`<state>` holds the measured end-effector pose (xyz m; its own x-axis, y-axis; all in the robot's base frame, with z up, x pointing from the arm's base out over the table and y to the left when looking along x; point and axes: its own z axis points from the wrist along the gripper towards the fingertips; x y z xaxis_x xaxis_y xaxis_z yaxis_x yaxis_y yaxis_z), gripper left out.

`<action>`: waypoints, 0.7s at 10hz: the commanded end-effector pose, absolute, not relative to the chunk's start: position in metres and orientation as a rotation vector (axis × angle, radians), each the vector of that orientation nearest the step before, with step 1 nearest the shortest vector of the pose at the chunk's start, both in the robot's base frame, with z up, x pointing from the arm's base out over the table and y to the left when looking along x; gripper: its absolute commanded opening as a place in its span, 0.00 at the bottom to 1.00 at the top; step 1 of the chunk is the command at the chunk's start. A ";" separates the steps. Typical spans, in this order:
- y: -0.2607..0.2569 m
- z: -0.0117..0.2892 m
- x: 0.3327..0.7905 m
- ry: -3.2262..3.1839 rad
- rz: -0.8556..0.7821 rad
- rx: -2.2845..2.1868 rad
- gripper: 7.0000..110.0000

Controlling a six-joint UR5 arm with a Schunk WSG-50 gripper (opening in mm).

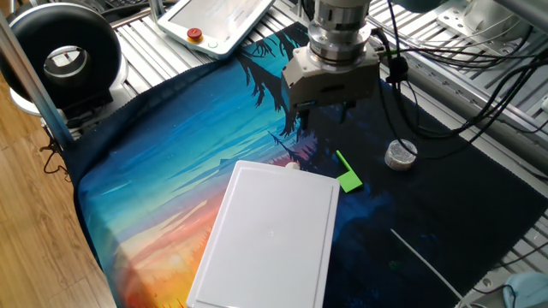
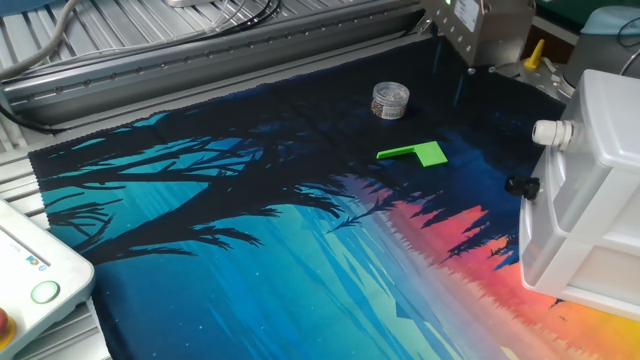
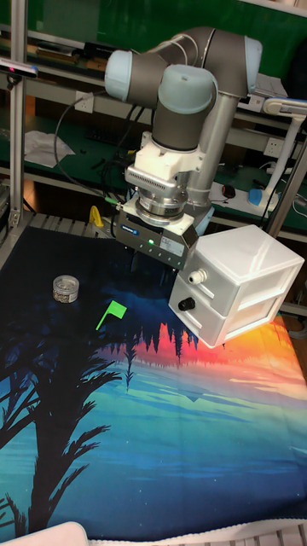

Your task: Grasp the handle and open the drawer

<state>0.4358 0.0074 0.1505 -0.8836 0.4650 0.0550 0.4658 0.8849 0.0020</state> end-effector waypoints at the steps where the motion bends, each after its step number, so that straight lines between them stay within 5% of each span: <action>1: 0.020 0.152 0.437 -2.944 -0.100 -0.885 0.57; 2: 0.022 0.153 0.433 -2.909 -0.099 -0.937 0.57; 3: 0.025 0.152 0.429 -2.875 -0.113 -0.978 0.36; 7: 0.023 0.147 0.417 -2.831 -0.156 -1.028 0.36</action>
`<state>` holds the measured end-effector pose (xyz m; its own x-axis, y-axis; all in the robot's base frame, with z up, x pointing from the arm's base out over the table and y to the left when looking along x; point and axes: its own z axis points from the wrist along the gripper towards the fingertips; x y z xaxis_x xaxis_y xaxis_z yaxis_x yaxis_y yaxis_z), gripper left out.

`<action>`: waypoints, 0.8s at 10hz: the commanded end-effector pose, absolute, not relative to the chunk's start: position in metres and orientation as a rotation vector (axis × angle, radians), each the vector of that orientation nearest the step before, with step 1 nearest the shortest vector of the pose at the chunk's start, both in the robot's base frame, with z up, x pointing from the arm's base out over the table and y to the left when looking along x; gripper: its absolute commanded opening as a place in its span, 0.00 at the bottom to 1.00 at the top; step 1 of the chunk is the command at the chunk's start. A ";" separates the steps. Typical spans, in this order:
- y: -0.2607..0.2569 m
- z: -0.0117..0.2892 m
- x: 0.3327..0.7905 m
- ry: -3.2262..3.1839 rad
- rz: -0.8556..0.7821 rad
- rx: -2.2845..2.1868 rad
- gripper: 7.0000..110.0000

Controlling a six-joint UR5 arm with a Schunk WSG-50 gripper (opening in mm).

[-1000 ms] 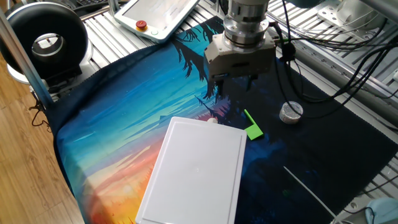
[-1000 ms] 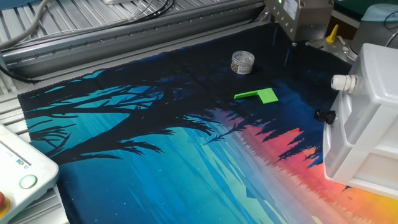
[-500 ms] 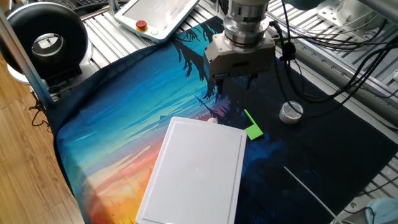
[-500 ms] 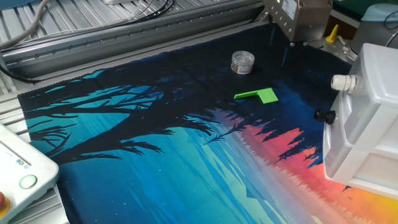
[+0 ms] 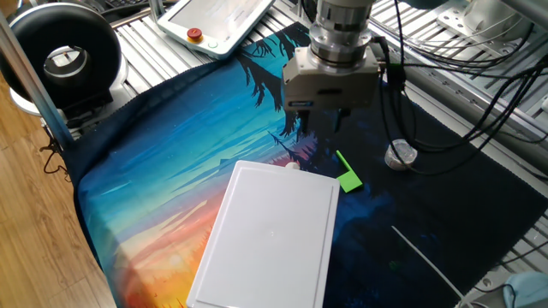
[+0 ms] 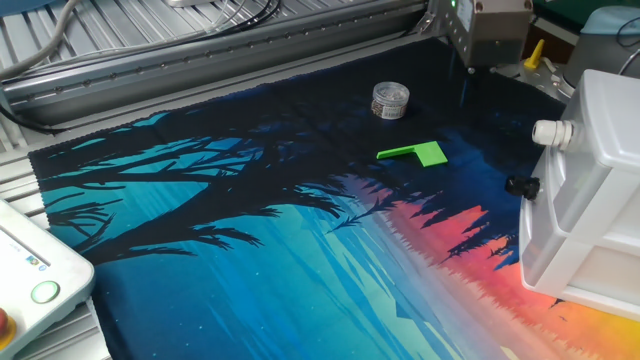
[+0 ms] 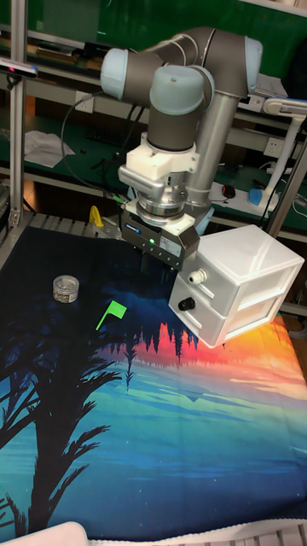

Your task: Grasp the handle and open the drawer

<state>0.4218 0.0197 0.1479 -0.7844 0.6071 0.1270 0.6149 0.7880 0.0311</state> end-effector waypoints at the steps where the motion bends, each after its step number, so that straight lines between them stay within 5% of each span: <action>1: 0.029 0.144 0.415 -2.824 -0.161 -1.024 0.36; 8: 0.086 0.133 0.421 -2.873 -0.168 -1.022 0.36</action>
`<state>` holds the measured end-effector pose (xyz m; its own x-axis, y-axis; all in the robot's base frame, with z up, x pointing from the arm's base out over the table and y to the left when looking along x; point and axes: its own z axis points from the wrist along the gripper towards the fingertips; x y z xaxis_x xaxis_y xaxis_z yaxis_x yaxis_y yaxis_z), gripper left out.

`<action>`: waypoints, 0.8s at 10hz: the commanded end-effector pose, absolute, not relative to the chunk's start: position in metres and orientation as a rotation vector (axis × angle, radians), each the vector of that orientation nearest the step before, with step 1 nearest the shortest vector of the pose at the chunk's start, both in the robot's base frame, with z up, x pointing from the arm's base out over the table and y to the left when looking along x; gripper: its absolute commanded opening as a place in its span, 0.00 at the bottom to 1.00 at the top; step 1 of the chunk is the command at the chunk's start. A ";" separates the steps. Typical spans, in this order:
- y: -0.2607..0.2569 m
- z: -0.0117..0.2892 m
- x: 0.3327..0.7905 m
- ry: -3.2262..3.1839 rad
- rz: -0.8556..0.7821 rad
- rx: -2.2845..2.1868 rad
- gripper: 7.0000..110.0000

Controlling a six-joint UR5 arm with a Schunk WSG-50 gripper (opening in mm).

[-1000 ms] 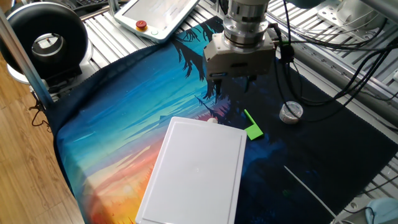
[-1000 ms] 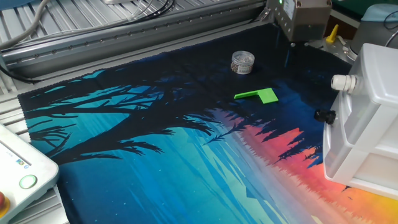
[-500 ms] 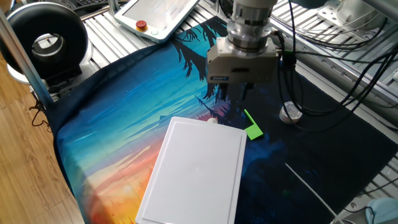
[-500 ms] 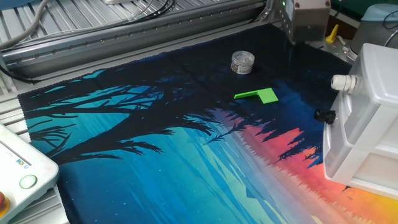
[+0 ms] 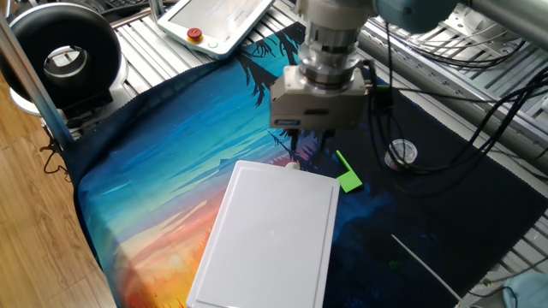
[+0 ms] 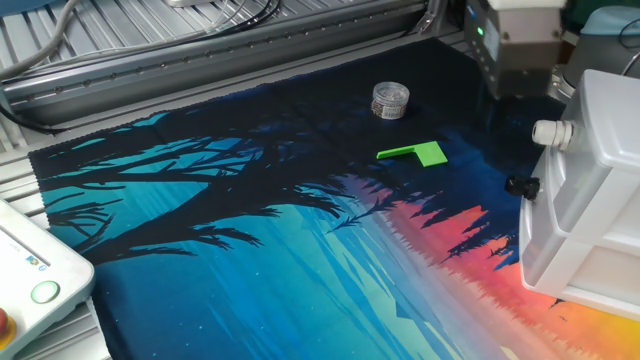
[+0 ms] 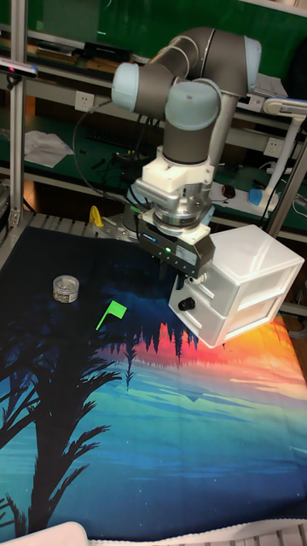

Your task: Grasp the handle and open the drawer

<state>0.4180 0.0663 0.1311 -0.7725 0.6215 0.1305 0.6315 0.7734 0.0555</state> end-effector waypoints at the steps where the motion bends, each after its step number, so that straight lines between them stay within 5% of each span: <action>1: 0.089 0.138 0.420 -2.872 -0.165 -1.027 0.36; 8: 0.099 0.145 0.419 -2.877 -0.198 -1.050 0.36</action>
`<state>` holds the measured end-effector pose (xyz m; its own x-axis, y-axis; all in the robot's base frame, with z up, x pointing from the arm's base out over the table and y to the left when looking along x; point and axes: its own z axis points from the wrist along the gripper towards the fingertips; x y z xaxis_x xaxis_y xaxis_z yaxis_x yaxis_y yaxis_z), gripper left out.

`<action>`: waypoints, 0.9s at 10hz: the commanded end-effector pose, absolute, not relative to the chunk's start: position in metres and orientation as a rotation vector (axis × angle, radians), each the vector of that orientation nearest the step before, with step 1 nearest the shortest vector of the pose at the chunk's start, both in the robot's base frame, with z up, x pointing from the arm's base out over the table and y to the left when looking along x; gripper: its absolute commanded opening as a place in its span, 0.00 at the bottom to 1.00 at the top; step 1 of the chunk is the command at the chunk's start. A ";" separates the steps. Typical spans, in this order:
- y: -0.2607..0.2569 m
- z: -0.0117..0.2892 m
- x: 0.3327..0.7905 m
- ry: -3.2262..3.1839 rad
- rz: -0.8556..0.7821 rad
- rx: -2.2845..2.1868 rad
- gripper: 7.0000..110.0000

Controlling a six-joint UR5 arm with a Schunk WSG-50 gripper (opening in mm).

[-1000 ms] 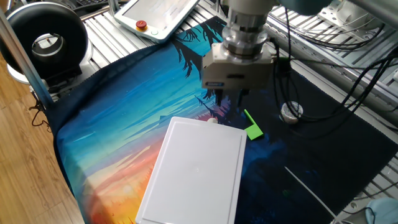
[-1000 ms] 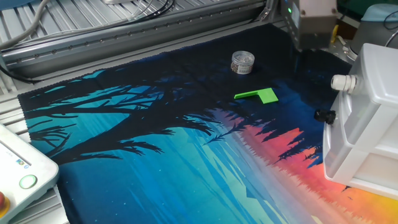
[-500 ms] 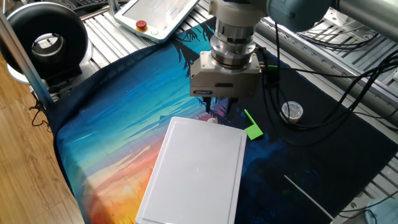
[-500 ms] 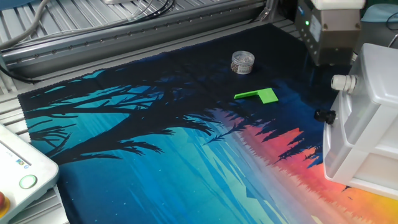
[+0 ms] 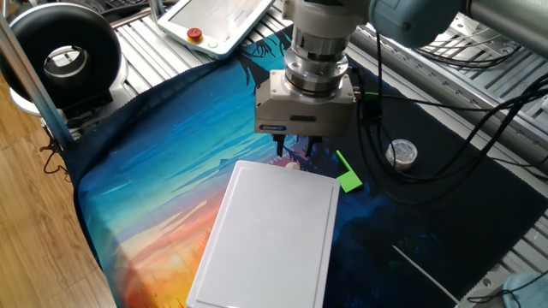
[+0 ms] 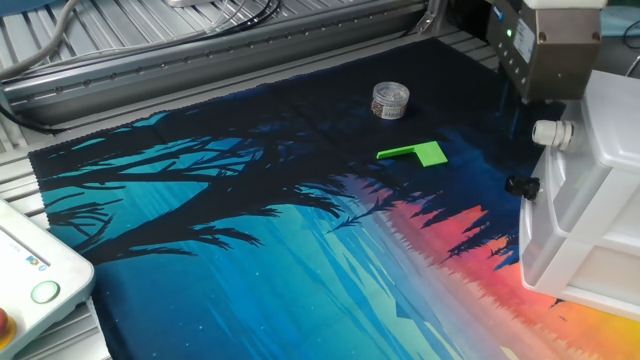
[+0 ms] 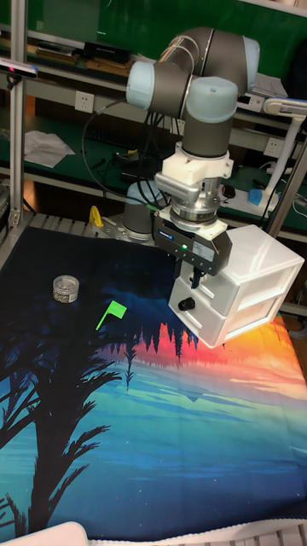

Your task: Grasp the handle and open the drawer

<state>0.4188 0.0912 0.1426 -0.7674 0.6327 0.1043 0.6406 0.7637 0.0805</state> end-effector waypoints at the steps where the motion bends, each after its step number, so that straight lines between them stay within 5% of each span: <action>1: 0.102 0.142 0.418 -2.882 -0.189 -1.053 0.36; 9: 0.111 0.133 0.409 -2.885 -0.170 -1.054 0.36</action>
